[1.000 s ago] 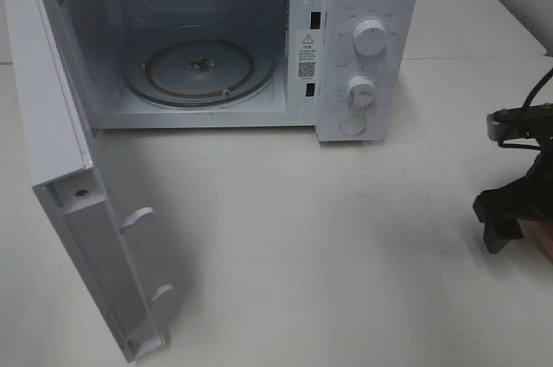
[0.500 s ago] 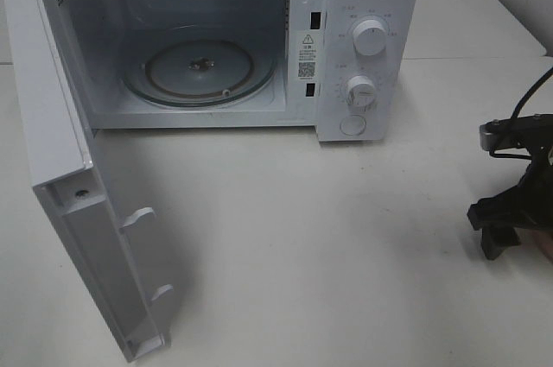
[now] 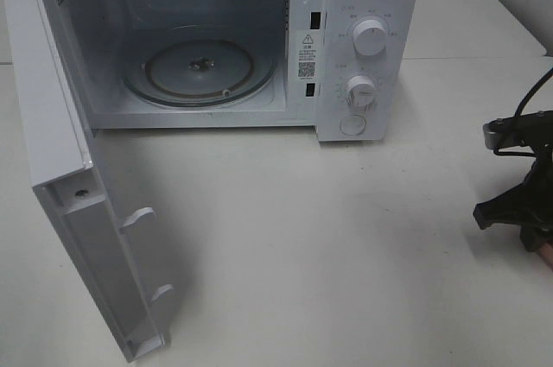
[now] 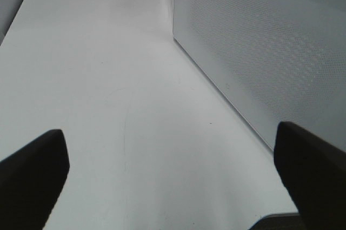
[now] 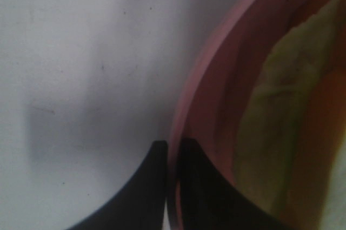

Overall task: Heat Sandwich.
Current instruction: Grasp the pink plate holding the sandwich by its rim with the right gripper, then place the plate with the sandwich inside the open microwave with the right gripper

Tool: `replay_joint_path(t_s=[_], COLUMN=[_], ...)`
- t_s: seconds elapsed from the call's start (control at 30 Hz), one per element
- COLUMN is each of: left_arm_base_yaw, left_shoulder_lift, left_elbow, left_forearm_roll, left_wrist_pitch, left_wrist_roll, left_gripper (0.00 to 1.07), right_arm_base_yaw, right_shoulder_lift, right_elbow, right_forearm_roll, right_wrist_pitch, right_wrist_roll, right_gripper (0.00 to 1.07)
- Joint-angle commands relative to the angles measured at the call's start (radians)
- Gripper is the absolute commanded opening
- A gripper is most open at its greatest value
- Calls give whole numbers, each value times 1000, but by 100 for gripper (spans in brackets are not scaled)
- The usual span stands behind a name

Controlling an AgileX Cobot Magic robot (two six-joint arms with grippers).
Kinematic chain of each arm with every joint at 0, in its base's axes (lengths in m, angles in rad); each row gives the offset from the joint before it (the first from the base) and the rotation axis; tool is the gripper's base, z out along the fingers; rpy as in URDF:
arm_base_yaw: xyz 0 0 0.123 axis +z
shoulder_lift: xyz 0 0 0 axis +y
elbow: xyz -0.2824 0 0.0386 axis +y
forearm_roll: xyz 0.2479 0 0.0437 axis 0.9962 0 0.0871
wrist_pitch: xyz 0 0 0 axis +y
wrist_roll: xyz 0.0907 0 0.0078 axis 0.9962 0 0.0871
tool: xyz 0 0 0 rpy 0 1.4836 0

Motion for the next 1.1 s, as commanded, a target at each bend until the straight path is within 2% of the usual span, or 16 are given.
replay_joint_path(t_s=[0.03, 1.1], left_arm_base_yaw=[3, 3], left_shoulder_lift=[-20, -20], left_elbow=[0, 0], left_forearm_roll=[-6, -6], left_wrist_pitch=[-9, -9], left_wrist_roll=[0, 0], left_gripper=[98, 98], right_arm_base_yaw=[-2, 5], right_shoulder_lift=[4, 0], right_elbow=[-4, -4], right_forearm_roll=[-9, -12], right_wrist_pitch=[4, 21], right_wrist_roll=[19, 37], right_gripper=[0, 0])
